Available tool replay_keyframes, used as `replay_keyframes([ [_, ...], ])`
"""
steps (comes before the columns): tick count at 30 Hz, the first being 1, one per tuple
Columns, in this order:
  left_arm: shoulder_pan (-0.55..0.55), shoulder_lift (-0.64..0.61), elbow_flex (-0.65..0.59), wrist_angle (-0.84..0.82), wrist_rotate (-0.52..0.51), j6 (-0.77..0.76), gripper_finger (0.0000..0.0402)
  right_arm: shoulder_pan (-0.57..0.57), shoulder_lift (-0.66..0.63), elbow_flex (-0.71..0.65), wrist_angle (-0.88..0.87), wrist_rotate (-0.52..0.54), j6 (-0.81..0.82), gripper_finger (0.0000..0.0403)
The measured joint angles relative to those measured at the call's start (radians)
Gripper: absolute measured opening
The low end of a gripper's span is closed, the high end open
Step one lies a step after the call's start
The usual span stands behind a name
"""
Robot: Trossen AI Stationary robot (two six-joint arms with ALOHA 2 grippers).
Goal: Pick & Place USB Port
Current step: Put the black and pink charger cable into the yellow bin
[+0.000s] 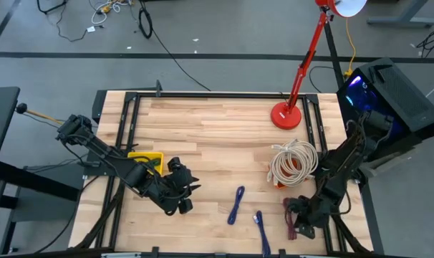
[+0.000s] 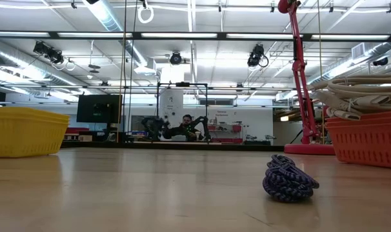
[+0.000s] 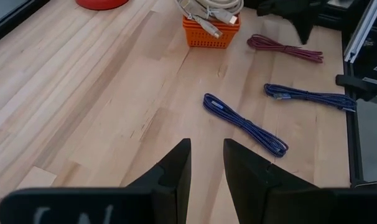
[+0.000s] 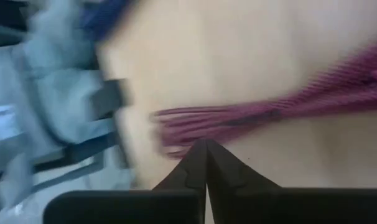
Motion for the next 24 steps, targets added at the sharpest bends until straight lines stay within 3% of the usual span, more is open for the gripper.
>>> replay_keyframes([
  [6,0.000,0.000,0.000,0.001,0.003,-0.010,0.0099,-0.001,-0.055,0.003,0.016,-0.011,-0.036,0.0006],
  [12,-0.001,0.000,0.000,0.001,0.003,-0.017,0.0099,-0.004,-0.057,0.003,0.024,-0.054,0.013,0.0032],
  [16,-0.001,0.000,0.000,0.000,0.003,-0.017,0.0099,-0.032,-0.058,0.003,0.025,-0.092,0.092,0.0064],
  [24,-0.001,0.000,0.000,-0.001,0.003,0.049,0.0099,-0.091,-0.056,0.005,-0.054,-0.152,0.084,0.0148],
])
